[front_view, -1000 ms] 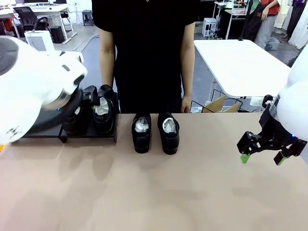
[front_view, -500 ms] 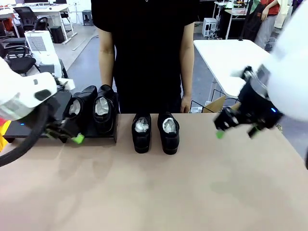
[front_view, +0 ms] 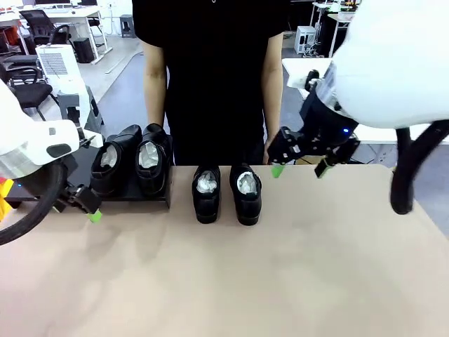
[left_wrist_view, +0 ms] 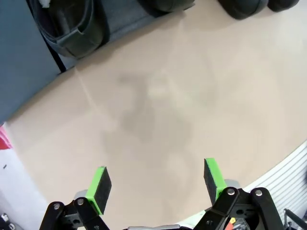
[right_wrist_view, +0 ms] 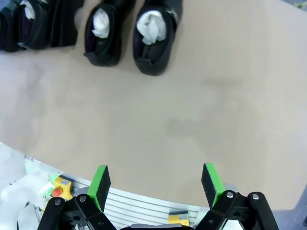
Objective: Organize the shoes by placing them on the stand.
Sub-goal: Pick up one Shoe and place it in the middle of the table.
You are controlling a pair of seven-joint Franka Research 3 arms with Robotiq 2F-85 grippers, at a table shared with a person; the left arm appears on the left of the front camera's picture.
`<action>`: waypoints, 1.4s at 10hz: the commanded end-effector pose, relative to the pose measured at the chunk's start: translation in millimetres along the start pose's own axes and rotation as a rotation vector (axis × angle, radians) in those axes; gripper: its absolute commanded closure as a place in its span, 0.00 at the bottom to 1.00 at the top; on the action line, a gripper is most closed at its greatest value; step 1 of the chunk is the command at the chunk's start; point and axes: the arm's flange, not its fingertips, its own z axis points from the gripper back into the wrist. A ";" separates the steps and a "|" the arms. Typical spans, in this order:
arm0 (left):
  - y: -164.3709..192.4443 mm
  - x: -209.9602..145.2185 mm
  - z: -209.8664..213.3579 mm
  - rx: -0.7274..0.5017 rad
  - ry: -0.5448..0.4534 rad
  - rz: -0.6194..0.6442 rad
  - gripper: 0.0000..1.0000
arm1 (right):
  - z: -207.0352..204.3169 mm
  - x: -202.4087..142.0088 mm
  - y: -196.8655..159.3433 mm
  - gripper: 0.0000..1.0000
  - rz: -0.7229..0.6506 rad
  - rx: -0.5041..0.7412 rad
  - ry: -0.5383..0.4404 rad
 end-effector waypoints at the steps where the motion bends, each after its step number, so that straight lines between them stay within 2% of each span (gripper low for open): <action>1: 3.4 -6.5 6.1 -0.019 -0.019 0.019 0.00 | 5.2 -15.1 -13.1 0.00 -0.002 -0.029 -0.020; 2: 0.0 0.0 0.0 0.000 0.000 0.000 0.00 | 0.0 0.0 0.0 0.00 0.000 0.000 0.000; 3: 2.8 11.3 -11.0 0.028 0.055 -0.027 0.00 | -1.6 -7.2 16.9 0.00 0.005 -0.052 -0.025; 4: 12.9 16.1 -11.0 0.038 0.065 -0.033 0.00 | -3.0 0.6 55.6 0.00 0.092 -0.030 -0.071; 5: 24.7 12.7 -8.0 0.046 0.062 -0.011 0.00 | -7.8 15.1 89.0 0.00 0.174 -0.023 -0.086; 6: 36.4 5.9 -7.1 0.062 0.074 0.043 0.00 | -18.9 32.5 115.7 0.00 0.237 -0.046 -0.057; 8: 55.5 -10.0 -4.1 0.072 0.077 0.143 0.00 | -47.4 61.8 155.8 0.00 0.321 -0.017 0.003; 9: 60.4 -15.9 -1.5 0.075 0.075 0.173 0.00 | -67.5 75.3 170.6 0.00 0.336 -0.016 0.037; 10: 52.1 -1.6 -9.9 0.057 0.070 0.096 0.00 | -90.7 88.6 182.6 0.00 0.347 -0.032 0.060; 12: 52.1 -1.6 -9.9 0.057 0.070 0.096 0.00 | -125.6 109.9 201.8 0.00 0.414 -0.040 0.079; 14: 52.1 -1.6 -9.9 0.057 0.070 0.096 0.00 | -153.5 125.1 214.4 0.00 0.295 -0.090 0.088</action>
